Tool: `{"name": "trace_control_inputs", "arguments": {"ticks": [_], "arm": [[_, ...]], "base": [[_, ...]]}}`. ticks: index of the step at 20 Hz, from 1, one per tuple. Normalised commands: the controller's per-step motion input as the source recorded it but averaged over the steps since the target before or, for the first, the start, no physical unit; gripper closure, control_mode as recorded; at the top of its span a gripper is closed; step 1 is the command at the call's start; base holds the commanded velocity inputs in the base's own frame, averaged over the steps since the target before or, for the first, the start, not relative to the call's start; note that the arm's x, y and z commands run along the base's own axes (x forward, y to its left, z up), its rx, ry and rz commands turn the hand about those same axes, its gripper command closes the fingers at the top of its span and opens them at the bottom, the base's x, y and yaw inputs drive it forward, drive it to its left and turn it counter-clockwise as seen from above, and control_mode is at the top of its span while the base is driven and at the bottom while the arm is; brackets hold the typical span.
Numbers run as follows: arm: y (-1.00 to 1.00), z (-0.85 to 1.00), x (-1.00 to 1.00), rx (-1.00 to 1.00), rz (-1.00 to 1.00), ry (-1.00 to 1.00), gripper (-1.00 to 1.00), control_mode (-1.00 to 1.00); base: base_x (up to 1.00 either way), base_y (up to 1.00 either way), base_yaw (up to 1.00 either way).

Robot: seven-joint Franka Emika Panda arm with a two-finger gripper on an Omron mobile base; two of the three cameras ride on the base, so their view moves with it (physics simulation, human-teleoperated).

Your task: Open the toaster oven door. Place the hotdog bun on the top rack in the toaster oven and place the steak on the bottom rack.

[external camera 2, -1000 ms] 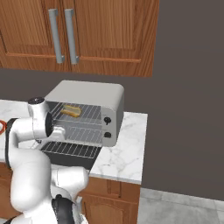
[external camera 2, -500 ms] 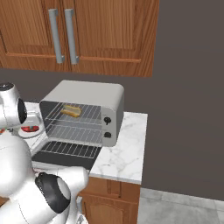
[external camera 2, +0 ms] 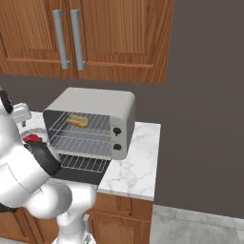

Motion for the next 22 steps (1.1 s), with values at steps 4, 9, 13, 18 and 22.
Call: {"name": "trace_control_inputs", "arguments": {"ticks": [4, 9, 13, 18, 22], "arm": [[0.0, -0.4, 0.63, -0.2, 0.25, 0.13, -1.0, -1.0], [0.01, -0.48, 0.24, -0.09, 0.35, 0.07, -1.0, -1.0], [0.02, -0.2, -0.01, 0.0, 0.39, 0.0, -1.0, -1.0], [0.0, -0.37, 0.26, -0.04, 0.28, 0.01, -1.0, -1.0], [0.09, -0.43, 0.5, -0.08, 0.14, 0.01, -1.0, -1.0]], "base": [[0.0, 0.0, 0.0], [0.0, 0.0, 0.0], [0.0, 0.0, 0.0], [0.0, 0.0, 0.0], [0.0, 0.0, 0.0]]}}
